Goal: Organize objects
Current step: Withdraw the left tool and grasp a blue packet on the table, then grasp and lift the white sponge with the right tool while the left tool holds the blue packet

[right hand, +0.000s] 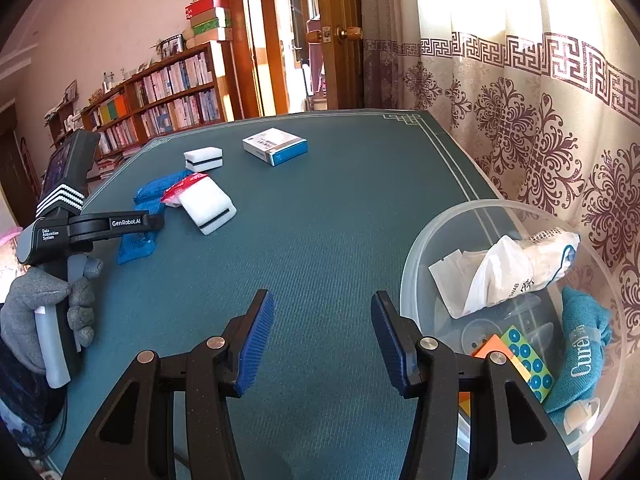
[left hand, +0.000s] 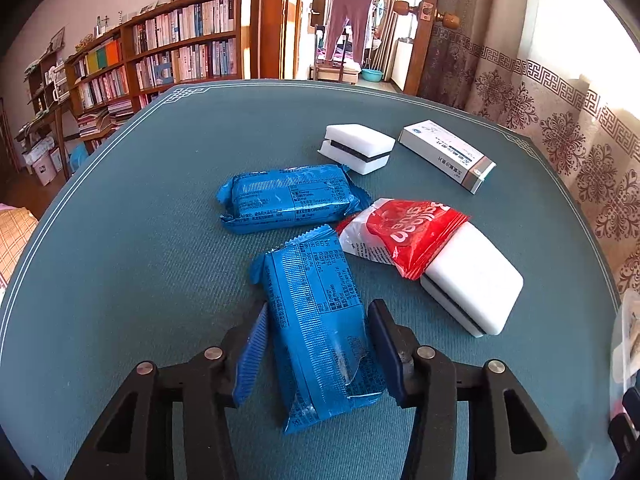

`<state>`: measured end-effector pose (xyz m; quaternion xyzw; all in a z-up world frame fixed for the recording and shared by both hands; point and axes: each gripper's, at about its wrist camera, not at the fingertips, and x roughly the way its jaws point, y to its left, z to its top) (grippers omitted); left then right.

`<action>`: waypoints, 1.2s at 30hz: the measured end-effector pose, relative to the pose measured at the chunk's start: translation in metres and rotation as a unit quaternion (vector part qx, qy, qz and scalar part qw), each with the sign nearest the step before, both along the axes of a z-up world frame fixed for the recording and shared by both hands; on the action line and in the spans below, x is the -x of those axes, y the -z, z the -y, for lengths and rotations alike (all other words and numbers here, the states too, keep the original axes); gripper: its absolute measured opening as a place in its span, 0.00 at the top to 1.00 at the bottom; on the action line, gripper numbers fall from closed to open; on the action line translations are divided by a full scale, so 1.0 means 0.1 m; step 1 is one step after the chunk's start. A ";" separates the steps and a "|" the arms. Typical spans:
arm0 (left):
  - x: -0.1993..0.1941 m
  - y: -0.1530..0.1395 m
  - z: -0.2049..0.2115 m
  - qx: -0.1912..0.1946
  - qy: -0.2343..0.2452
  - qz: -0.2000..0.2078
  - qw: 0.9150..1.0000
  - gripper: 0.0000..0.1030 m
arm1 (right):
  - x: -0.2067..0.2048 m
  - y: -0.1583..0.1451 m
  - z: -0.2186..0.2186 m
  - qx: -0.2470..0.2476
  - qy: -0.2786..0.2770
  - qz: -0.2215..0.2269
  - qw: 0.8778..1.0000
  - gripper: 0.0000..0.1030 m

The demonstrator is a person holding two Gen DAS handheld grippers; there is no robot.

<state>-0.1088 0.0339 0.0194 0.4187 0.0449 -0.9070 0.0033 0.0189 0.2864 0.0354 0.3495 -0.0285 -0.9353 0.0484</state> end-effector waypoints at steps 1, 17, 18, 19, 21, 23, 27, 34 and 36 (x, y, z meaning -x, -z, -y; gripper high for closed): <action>-0.02 -0.01 0.00 0.000 0.002 -0.001 1.000 0.52 | 0.02 0.00 0.00 0.004 -0.002 0.003 1.000 0.49; -0.13 -0.19 0.12 -0.011 -0.002 -0.026 1.000 0.60 | 0.72 0.01 0.57 0.042 -0.084 0.032 0.995 0.49; -0.13 -0.21 0.13 -0.011 -0.005 -0.029 1.000 0.60 | 0.80 0.02 0.61 0.046 -0.087 0.033 0.995 0.49; -0.13 -0.22 0.14 -0.011 -0.008 -0.033 0.999 0.59 | 0.87 0.03 0.66 0.048 -0.092 0.035 0.994 0.49; -0.14 -0.22 0.16 -0.015 -0.013 -0.037 0.999 0.59 | 1.01 0.07 0.76 0.043 -0.097 0.038 0.994 0.49; -0.13 -0.21 0.19 -0.015 -0.017 -0.041 0.999 0.59 | 1.13 0.11 0.85 0.036 -0.103 0.040 0.993 0.49; -0.09 -0.19 0.25 -0.023 -0.027 -0.035 0.999 0.59 | 1.32 0.15 1.01 0.030 -0.114 0.042 0.992 0.42; -0.10 -0.17 0.27 -0.031 -0.028 -0.033 0.999 0.59 | 1.53 0.18 1.24 -0.022 -0.133 0.022 0.991 0.36; -0.09 -0.17 0.27 -0.032 -0.029 -0.032 0.999 0.59 | 1.57 0.21 1.26 -0.021 -0.141 0.028 0.989 0.32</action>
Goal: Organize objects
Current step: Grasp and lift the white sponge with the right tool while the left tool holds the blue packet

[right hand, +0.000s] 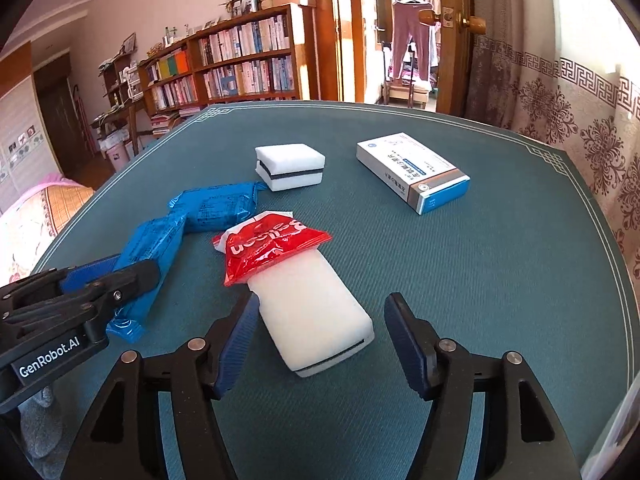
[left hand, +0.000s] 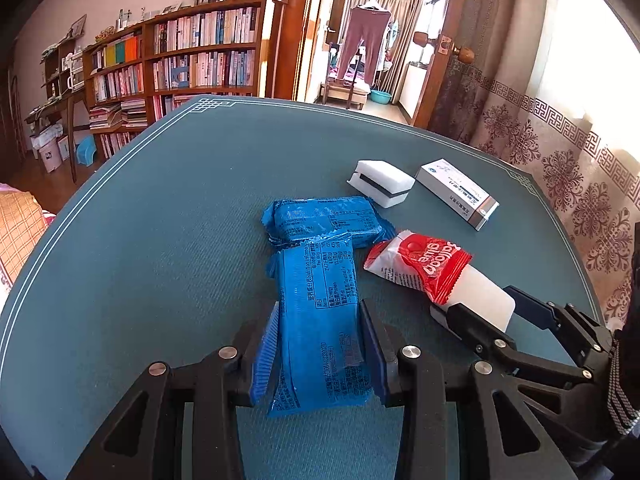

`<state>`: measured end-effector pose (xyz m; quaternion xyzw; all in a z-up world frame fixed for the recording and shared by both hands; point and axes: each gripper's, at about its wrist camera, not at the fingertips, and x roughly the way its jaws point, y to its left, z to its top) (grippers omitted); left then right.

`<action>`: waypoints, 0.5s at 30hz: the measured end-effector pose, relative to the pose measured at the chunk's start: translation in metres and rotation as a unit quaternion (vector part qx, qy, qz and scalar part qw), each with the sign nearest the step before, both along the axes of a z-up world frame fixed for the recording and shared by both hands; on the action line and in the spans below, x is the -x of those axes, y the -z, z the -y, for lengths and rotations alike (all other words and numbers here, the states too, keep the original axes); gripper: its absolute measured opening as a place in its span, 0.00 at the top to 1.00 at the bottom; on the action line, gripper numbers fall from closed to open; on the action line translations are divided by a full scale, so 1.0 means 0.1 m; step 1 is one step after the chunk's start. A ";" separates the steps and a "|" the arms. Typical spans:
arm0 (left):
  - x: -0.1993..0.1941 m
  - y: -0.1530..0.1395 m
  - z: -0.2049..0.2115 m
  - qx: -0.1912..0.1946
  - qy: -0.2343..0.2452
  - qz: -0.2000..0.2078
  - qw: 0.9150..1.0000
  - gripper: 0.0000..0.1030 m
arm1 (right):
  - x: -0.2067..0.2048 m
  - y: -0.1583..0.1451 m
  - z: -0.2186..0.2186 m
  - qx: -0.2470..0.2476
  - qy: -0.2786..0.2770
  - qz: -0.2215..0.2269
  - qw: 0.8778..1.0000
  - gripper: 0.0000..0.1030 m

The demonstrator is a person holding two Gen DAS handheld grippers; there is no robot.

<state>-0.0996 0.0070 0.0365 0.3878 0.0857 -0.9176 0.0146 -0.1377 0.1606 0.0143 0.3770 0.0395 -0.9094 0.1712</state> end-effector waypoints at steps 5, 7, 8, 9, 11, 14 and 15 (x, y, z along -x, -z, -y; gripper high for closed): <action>0.01 0.02 0.01 -0.001 -0.004 0.006 1.000 0.59 | 0.05 0.04 -0.02 0.017 0.000 0.018 1.000 0.32; 0.01 0.03 0.00 -0.001 -0.003 0.006 1.000 0.59 | 0.04 0.04 -0.02 0.019 -0.001 0.015 1.000 0.32; 0.01 0.03 0.00 0.000 -0.003 0.006 1.000 0.59 | 0.03 0.04 -0.02 0.018 -0.002 0.015 1.000 0.33; 0.01 0.03 0.00 0.000 -0.002 0.005 1.000 0.59 | 0.03 0.05 -0.01 0.016 -0.004 0.017 1.000 0.38; 0.00 0.03 -0.02 0.001 0.000 0.004 1.000 0.59 | 0.01 0.06 0.02 0.008 -0.007 0.019 1.000 0.43; 0.00 0.03 -0.02 0.000 0.002 0.005 1.000 0.59 | -0.02 0.05 0.03 0.003 -0.005 0.014 1.000 0.45; 0.00 0.03 -0.02 -0.001 0.003 0.005 1.000 0.59 | -0.03 0.05 0.03 0.003 -0.003 0.013 1.000 0.46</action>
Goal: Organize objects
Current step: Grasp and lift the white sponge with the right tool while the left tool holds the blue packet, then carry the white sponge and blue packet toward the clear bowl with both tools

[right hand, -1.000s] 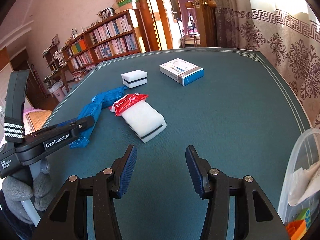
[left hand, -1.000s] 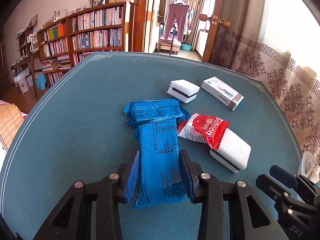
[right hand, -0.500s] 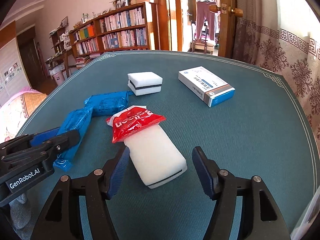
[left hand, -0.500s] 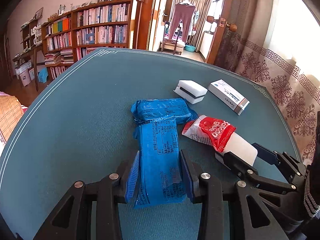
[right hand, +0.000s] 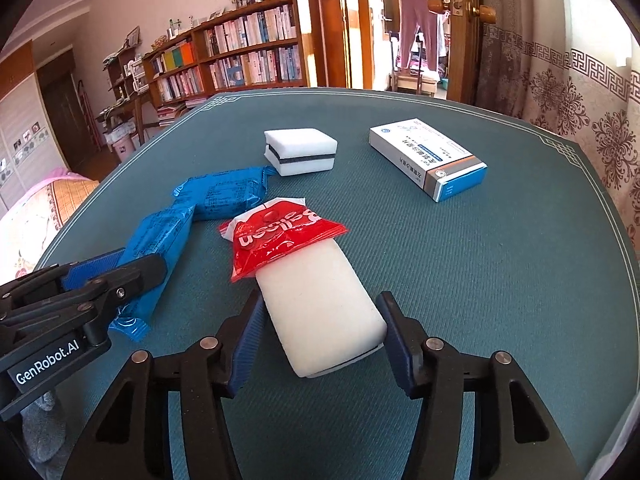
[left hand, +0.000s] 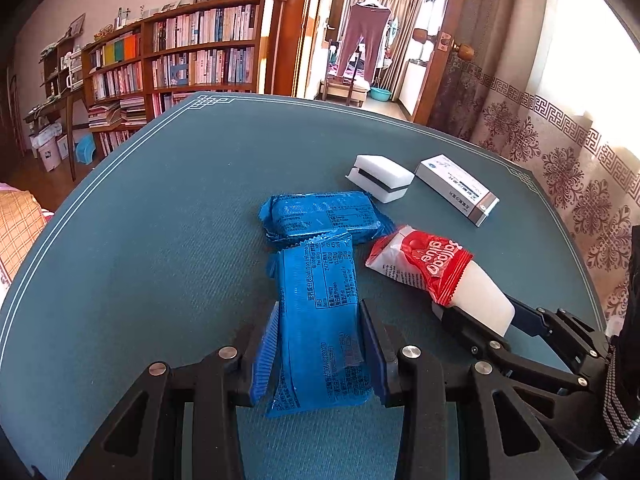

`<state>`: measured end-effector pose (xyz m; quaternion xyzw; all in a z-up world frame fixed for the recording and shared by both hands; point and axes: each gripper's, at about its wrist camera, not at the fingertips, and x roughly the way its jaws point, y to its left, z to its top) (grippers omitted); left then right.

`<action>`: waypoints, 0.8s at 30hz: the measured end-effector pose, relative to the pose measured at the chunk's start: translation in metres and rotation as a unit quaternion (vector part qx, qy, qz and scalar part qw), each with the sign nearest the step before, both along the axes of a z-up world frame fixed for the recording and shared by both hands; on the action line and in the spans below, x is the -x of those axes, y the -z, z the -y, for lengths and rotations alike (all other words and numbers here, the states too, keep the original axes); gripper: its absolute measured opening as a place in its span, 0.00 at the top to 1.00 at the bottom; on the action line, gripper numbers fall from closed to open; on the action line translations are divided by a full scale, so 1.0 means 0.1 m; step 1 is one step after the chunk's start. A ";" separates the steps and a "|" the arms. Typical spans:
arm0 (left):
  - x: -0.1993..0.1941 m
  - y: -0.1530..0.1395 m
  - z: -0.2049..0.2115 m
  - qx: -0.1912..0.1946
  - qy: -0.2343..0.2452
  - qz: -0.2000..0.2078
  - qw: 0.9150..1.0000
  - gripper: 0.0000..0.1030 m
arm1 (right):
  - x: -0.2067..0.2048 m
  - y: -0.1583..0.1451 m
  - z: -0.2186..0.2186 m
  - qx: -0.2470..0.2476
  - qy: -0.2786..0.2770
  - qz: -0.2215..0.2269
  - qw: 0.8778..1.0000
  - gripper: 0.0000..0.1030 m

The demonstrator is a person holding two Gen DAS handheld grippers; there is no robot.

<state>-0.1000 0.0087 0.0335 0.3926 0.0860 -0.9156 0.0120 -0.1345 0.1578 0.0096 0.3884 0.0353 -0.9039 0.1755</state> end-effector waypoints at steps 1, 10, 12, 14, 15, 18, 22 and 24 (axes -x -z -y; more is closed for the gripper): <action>0.00 0.00 0.00 -0.002 0.001 0.000 1.000 0.59 | -0.02 0.00 -0.01 0.002 0.002 -0.001 1.000 0.46; -0.03 -0.03 -0.07 -0.005 0.016 -0.008 1.000 0.59 | -0.28 -0.01 -0.18 0.022 0.033 -0.002 0.999 0.47; -0.04 -0.04 -0.10 -0.008 0.023 -0.009 1.000 0.59 | -0.35 -0.01 -0.24 0.025 0.042 -0.001 0.999 0.47; -0.04 -0.05 -0.13 -0.015 0.037 -0.008 0.999 0.59 | -0.42 -0.01 -0.30 0.031 0.049 0.002 0.998 0.47; -0.05 -0.06 -0.16 -0.018 0.042 -0.009 0.999 0.59 | -0.46 -0.02 -0.33 0.033 0.054 0.001 0.998 0.47; -0.09 -0.08 -0.24 -0.017 0.057 -0.015 0.998 0.59 | -0.57 -0.04 -0.42 0.041 0.064 0.000 0.997 0.47; -0.12 -0.11 -0.33 -0.015 0.077 -0.022 0.997 0.59 | -0.71 -0.09 -0.52 0.046 0.074 -0.005 0.996 0.47; -0.13 -0.11 -0.38 -0.013 0.087 -0.024 0.996 0.59 | -0.79 -0.12 -0.57 0.048 0.079 -0.008 0.996 0.47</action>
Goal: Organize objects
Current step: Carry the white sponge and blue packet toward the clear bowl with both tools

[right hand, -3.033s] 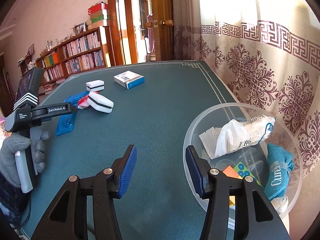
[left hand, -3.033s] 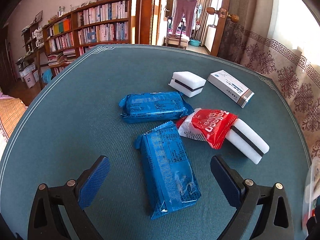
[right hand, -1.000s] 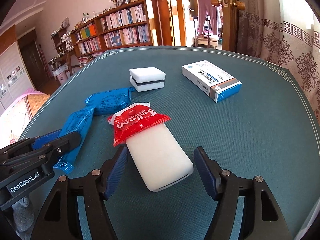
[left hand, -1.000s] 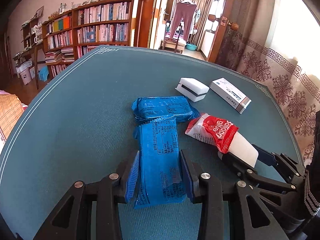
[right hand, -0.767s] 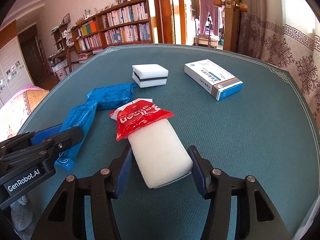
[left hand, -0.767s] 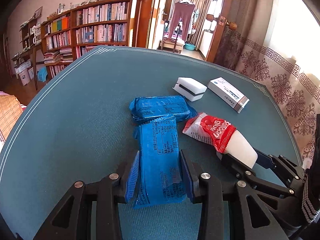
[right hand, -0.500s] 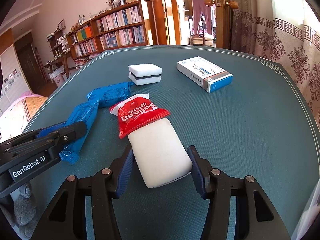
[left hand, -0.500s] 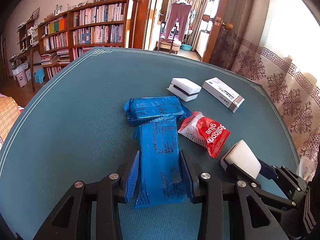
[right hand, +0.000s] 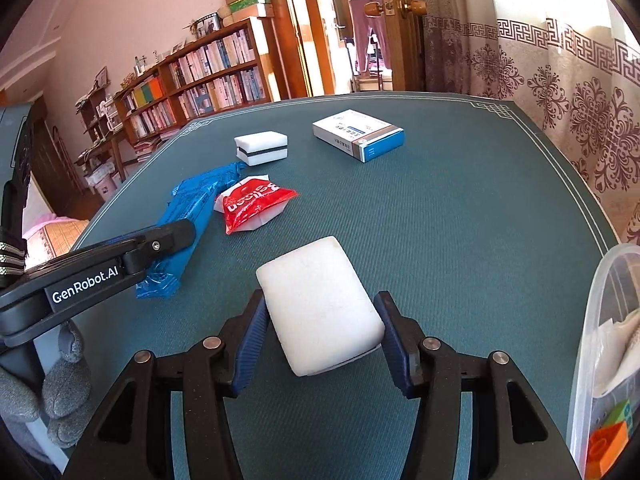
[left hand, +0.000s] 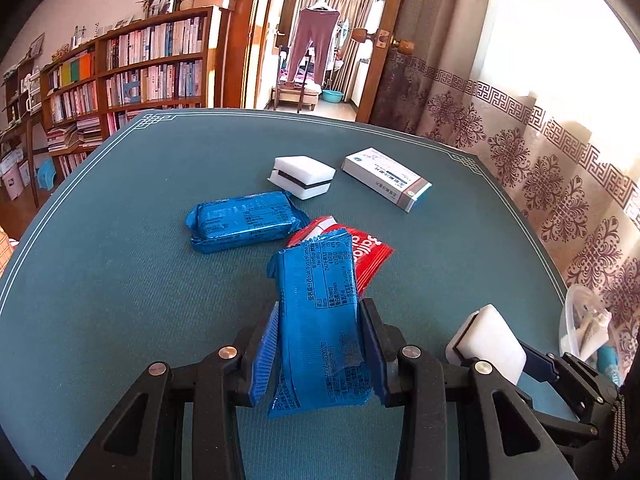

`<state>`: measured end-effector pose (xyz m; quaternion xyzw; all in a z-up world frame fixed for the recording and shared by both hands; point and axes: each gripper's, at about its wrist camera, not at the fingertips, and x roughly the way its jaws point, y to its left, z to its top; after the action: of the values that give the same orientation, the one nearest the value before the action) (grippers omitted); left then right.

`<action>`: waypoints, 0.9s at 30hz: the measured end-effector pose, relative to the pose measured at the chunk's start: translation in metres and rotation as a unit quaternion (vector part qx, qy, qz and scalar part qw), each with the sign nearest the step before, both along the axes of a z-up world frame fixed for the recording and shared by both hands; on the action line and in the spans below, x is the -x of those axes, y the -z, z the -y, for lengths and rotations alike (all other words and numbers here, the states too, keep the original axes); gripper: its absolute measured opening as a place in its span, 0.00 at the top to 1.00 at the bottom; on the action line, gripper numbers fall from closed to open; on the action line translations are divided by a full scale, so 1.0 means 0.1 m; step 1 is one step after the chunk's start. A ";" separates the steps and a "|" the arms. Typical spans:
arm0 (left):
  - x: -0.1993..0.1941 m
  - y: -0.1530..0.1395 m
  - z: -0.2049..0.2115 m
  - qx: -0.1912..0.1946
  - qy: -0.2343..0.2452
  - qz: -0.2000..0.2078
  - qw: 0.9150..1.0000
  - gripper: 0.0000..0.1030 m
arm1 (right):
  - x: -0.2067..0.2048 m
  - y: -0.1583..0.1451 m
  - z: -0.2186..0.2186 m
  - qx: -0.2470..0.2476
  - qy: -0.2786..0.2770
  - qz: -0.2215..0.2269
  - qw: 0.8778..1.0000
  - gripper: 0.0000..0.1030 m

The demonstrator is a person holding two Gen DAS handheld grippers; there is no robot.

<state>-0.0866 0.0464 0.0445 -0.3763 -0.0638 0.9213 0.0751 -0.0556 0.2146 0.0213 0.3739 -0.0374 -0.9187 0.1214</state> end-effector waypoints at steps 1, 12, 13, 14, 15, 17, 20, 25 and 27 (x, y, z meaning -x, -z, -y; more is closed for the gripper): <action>-0.01 0.00 -0.03 0.001 0.004 -0.001 1.000 0.59 | -0.03 -0.02 -0.02 0.001 0.003 -0.002 1.000 0.47; -0.06 0.02 -0.22 0.012 0.030 -0.003 0.999 0.59 | -0.46 -0.24 -0.51 0.013 0.059 -0.027 0.998 0.47; -0.07 0.02 -0.23 0.013 0.031 -0.004 0.999 0.59 | -0.50 -0.25 -0.56 0.014 0.067 -0.028 0.997 0.47; -0.07 0.02 -0.24 0.014 0.032 -0.004 0.999 0.59 | -0.53 -0.27 -0.62 0.015 0.074 -0.030 0.997 0.47; -0.08 0.03 -0.25 0.014 0.034 -0.005 0.999 0.59 | -0.57 -0.28 -0.67 0.016 0.081 -0.031 0.996 0.47; -0.10 0.03 -0.28 0.016 0.038 -0.006 0.999 0.59 | -0.64 -0.30 -0.80 0.019 0.093 -0.032 0.995 0.47; -0.13 0.03 -0.33 0.019 0.045 -0.007 0.999 0.59 | -0.76 -0.34 -0.96 0.016 0.112 -0.035 0.993 0.46; -0.17 0.04 -0.41 0.024 0.057 -0.006 0.998 0.59 | -0.93 -0.37 -1.26 0.012 0.151 -0.038 0.988 0.46; -0.18 0.04 -0.43 0.024 0.060 -0.005 0.998 0.59 | -0.98 -0.38 -1.36 0.008 0.166 -0.039 0.985 0.46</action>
<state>-0.0681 0.0895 0.0400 -0.3768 -0.0183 0.9181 0.1218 0.0425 0.3510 0.0592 0.3252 -0.1015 -0.9398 -0.0280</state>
